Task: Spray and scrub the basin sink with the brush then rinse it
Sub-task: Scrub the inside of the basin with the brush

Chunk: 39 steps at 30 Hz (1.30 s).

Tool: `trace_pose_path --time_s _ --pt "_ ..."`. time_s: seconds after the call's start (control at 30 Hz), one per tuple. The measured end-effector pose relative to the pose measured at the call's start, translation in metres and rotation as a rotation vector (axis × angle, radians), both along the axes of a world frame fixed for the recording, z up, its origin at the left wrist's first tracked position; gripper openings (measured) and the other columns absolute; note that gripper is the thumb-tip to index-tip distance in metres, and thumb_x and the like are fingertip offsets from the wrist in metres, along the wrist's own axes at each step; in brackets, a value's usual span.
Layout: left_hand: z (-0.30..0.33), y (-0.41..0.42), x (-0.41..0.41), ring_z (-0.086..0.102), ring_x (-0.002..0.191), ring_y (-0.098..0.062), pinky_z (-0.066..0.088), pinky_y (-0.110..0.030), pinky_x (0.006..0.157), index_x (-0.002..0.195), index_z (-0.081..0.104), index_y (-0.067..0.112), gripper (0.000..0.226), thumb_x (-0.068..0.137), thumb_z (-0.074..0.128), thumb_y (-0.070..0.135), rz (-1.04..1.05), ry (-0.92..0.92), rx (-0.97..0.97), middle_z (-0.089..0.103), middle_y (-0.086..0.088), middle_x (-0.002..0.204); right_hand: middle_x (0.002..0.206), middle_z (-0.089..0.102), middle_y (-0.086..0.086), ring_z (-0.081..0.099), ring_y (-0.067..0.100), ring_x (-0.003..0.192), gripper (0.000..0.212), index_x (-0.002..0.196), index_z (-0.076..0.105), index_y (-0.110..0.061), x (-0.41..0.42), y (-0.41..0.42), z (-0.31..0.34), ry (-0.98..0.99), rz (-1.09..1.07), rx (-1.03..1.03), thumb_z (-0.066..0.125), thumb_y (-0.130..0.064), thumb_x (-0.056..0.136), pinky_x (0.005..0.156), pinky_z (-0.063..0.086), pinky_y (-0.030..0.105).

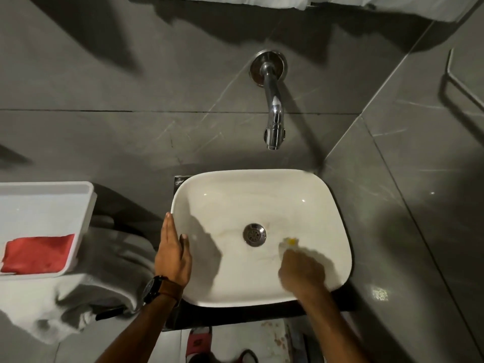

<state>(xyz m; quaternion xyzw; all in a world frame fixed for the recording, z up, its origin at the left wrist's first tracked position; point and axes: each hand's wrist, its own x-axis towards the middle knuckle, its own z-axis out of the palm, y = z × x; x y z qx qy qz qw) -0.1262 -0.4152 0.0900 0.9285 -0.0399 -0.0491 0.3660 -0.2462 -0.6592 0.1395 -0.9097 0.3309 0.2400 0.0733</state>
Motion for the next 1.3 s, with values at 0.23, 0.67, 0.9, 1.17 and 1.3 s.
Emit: trace_pose_path --time_s 0.23,0.67,0.9,1.17,1.3 --pt "0.000 0.008 0.000 0.042 0.137 -0.035 0.049 -0.052 0.097 0.156 0.012 0.016 0.063 0.102 0.035 0.038 -0.027 -0.037 0.005 0.020 -0.007 0.163 0.122 0.071 0.019 0.067 0.040 0.114 0.035 0.128 0.063 -0.005 0.077 0.121 0.007 -0.153 0.337 0.247 0.044 -0.010 0.100 0.093 0.052 0.045" --pt "0.000 0.005 -0.001 0.041 0.139 -0.033 0.048 -0.049 0.097 0.156 0.012 0.015 0.062 0.102 0.038 0.031 -0.025 -0.023 -0.010 0.017 -0.006 0.164 0.117 0.074 0.016 0.071 0.037 0.110 0.029 0.116 0.070 -0.010 0.040 0.115 0.014 0.052 0.419 0.317 0.055 -0.013 0.091 0.090 0.054 0.044" --pt "-0.005 0.002 -0.002 0.039 0.140 -0.034 0.047 -0.051 0.099 0.156 0.014 0.016 0.062 0.101 0.036 0.033 -0.033 -0.034 -0.001 0.018 -0.005 0.164 0.128 0.066 0.022 0.062 0.039 0.117 0.042 0.138 0.052 0.001 0.069 -0.003 -0.019 -0.192 -0.024 0.057 0.030 -0.016 0.107 0.095 0.048 0.040" --pt "-0.005 0.004 -0.001 0.044 0.136 -0.032 0.051 -0.050 0.096 0.157 0.013 0.018 0.062 0.101 0.039 0.030 -0.021 -0.014 -0.006 0.016 -0.003 0.165 0.126 0.069 0.011 0.068 0.032 0.114 0.050 0.151 0.042 -0.016 0.097 0.031 -0.035 -0.273 -0.156 0.063 0.045 -0.016 0.101 0.089 0.054 0.037" --pt "-0.008 0.004 0.000 0.048 0.132 -0.032 0.055 -0.045 0.088 0.156 0.013 0.017 0.061 0.102 0.038 0.030 -0.016 -0.010 0.001 0.016 -0.004 0.164 0.115 0.073 0.013 0.071 0.038 0.104 0.044 0.144 0.047 -0.028 0.117 0.131 -0.020 -0.322 0.210 0.497 0.047 -0.027 0.100 0.086 0.057 0.045"
